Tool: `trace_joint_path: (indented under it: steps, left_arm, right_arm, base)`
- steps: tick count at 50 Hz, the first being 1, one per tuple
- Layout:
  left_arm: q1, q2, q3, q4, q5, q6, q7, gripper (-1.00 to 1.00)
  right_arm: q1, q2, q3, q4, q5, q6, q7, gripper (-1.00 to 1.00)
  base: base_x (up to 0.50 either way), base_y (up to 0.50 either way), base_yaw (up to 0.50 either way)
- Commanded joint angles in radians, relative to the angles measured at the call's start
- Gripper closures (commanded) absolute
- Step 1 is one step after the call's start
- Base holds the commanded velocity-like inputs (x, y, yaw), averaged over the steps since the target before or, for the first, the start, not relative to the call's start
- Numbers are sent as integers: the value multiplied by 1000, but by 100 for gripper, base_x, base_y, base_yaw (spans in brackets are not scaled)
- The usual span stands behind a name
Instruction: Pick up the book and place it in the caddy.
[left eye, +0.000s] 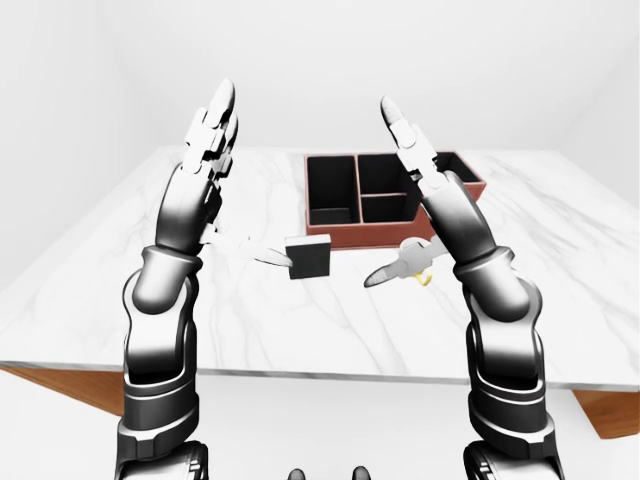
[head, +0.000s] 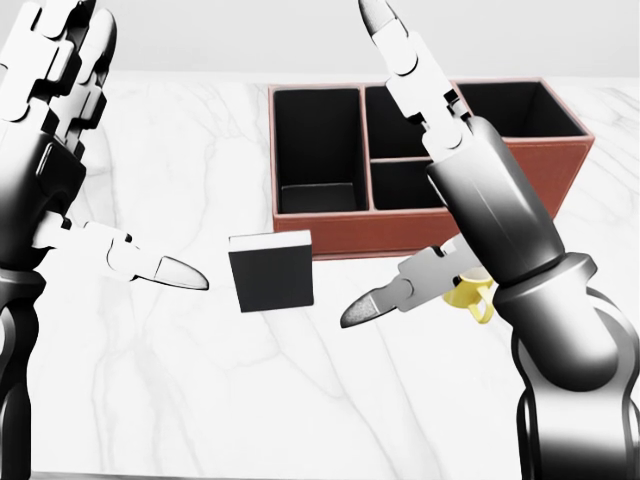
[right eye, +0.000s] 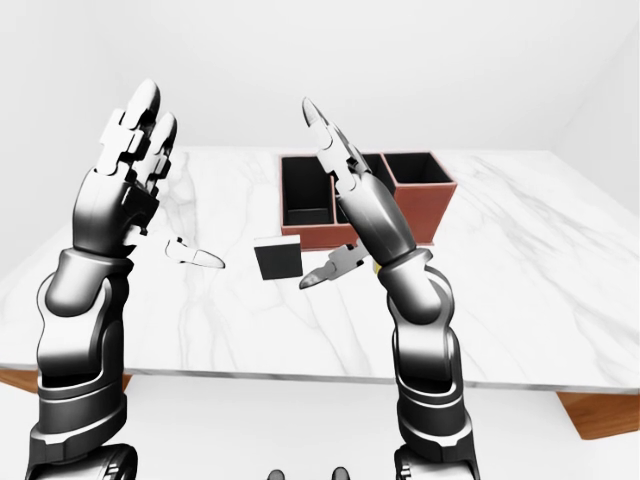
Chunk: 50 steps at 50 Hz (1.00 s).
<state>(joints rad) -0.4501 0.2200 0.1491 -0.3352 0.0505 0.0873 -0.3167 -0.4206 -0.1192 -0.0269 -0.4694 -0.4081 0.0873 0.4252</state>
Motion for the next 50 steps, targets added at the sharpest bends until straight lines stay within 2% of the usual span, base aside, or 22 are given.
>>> trace_joint_path:
  steps: [1, 50]
  left_arm:
    - [0, -1, -1, -11, 0, 0, 1, -100]
    - [7, 0, 0, -27, -2, 0, -5, -100]
  right_arm:
    - [4, 0, 0, -5, 2, 0, 4, -100]
    - [11, 5, 7, -18, -7, 0, 8, -100]
  base:
    - [6, 0, 0]
    - [6, 0, 0]
